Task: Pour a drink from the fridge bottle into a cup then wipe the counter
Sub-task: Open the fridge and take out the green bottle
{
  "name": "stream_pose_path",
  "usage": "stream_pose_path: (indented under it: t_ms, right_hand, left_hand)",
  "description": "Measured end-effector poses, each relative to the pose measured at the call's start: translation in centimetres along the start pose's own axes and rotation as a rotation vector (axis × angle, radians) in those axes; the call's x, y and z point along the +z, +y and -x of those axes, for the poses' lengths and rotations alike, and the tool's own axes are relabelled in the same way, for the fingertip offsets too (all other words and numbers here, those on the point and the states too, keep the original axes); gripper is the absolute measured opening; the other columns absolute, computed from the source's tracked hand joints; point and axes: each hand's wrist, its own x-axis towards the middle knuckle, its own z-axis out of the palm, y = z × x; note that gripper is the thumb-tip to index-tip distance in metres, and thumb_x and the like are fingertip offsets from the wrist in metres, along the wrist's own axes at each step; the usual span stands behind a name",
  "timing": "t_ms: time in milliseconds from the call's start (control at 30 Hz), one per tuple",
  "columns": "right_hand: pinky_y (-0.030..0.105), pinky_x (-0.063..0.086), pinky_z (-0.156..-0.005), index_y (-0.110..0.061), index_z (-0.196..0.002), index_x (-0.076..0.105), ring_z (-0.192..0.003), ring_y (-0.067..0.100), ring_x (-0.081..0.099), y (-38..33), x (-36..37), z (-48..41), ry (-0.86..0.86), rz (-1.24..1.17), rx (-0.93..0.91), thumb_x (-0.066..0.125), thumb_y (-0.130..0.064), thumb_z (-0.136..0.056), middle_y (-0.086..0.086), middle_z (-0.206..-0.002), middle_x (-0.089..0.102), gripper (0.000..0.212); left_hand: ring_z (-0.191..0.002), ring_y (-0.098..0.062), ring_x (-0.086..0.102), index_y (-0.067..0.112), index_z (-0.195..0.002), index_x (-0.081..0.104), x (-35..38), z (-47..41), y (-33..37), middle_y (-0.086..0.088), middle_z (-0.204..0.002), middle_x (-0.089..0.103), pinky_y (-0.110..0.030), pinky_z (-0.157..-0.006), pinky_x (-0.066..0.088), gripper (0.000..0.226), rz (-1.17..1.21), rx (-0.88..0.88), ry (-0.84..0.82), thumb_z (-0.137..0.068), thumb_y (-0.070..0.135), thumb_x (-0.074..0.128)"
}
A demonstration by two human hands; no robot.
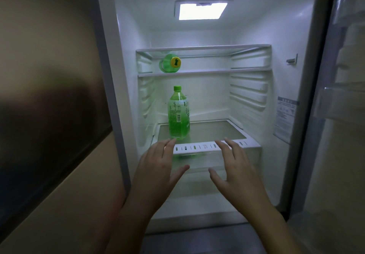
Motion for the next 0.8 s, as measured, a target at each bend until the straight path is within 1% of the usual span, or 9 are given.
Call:
stream_pose_path:
  t_ms: [167, 233, 333, 433, 600, 700, 800]
  right_hand:
    - [0.031, 0.039, -0.101, -0.029, -0.145, 0.027, -0.139, 0.012, 0.025, 1.2, 1.5, -1.1, -0.012, -0.028, 0.035, 0.055, -0.042, -0.088, -0.007, -0.150, 0.025, 0.064]
    - [0.029, 0.041, -0.100, -0.031, -0.145, 0.025, -0.138, 0.010, 0.025, 2.0, 2.2, -1.7, -0.024, -0.023, 0.049, 0.054, -0.043, -0.088, -0.008, -0.150, 0.023, 0.065]
    - [0.030, 0.044, -0.099, -0.032, -0.145, 0.023, -0.136, 0.010, 0.028, 3.0, 3.0, -3.0, -0.023, -0.006, 0.082, 0.053, -0.045, -0.088, -0.009, -0.149, 0.022, 0.065]
    - [0.031, 0.040, -0.103, -0.031, -0.145, 0.023, -0.136, 0.010, 0.026, 3.7, 3.7, -5.4, -0.021, -0.006, 0.087, 0.056, -0.043, -0.088, -0.008, -0.150, 0.023, 0.067]
    - [0.033, 0.036, -0.106, -0.026, -0.145, 0.028, -0.136, 0.013, 0.027, 4.0, 4.6, -8.8, 0.010, -0.037, 0.076, 0.058, -0.039, -0.088, -0.004, -0.149, 0.028, 0.066]
    - [0.031, 0.035, -0.103, -0.027, -0.145, 0.027, -0.135, 0.010, 0.027, 4.1, 5.2, -9.4, 0.001, -0.042, 0.077, 0.057, -0.039, -0.089, -0.007, -0.148, 0.026, 0.065]
    - [0.034, 0.039, -0.102, -0.029, -0.144, 0.027, -0.134, 0.010, 0.028, 4.4, 5.6, -10.1, -0.005, -0.066, 0.095, 0.057, -0.037, -0.089, -0.009, -0.150, 0.023, 0.064]
  left_hand:
    - [-0.121, -0.020, 0.054, 0.015, -0.140, 0.049, 2.4, -1.5, -0.4, -0.002, -0.132, 0.058, -0.037, -0.100, 0.045, 0.073, 0.019, -0.025, -0.005, -0.089, 0.065, 0.037]
    - [-0.125, -0.018, 0.052, 0.016, -0.143, 0.046, 3.7, -2.8, -0.6, -0.001, -0.136, 0.055, -0.036, -0.104, 0.042, 0.077, 0.034, -0.035, -0.014, -0.088, 0.068, 0.032]
    - [-0.128, -0.019, 0.050, 0.016, -0.145, 0.044, 5.7, -5.0, -1.0, -0.001, -0.139, 0.054, -0.036, -0.107, 0.041, 0.080, 0.070, -0.035, -0.018, -0.087, 0.069, 0.029]
    - [-0.129, -0.022, 0.048, 0.015, -0.147, 0.042, 6.9, -7.6, -1.9, -0.004, -0.142, 0.051, -0.037, -0.107, 0.039, 0.077, 0.091, -0.036, -0.020, -0.090, 0.066, 0.034]
    - [-0.129, -0.022, 0.045, 0.016, -0.147, 0.039, 8.7, -10.6, -3.4, -0.003, -0.143, 0.049, -0.035, -0.105, 0.036, 0.070, 0.112, -0.071, -0.051, -0.092, 0.056, 0.053]
    - [-0.127, -0.020, 0.045, 0.017, -0.146, 0.039, 9.8, -11.1, -4.1, 0.000, -0.141, 0.048, -0.033, -0.102, 0.036, 0.069, 0.140, -0.088, -0.060, -0.091, 0.057, 0.050]
    - [-0.125, -0.019, 0.045, 0.019, -0.146, 0.038, 11.0, -11.7, -4.6, 0.001, -0.140, 0.047, -0.033, -0.100, 0.037, 0.070, 0.164, -0.111, -0.056, -0.090, 0.059, 0.046]
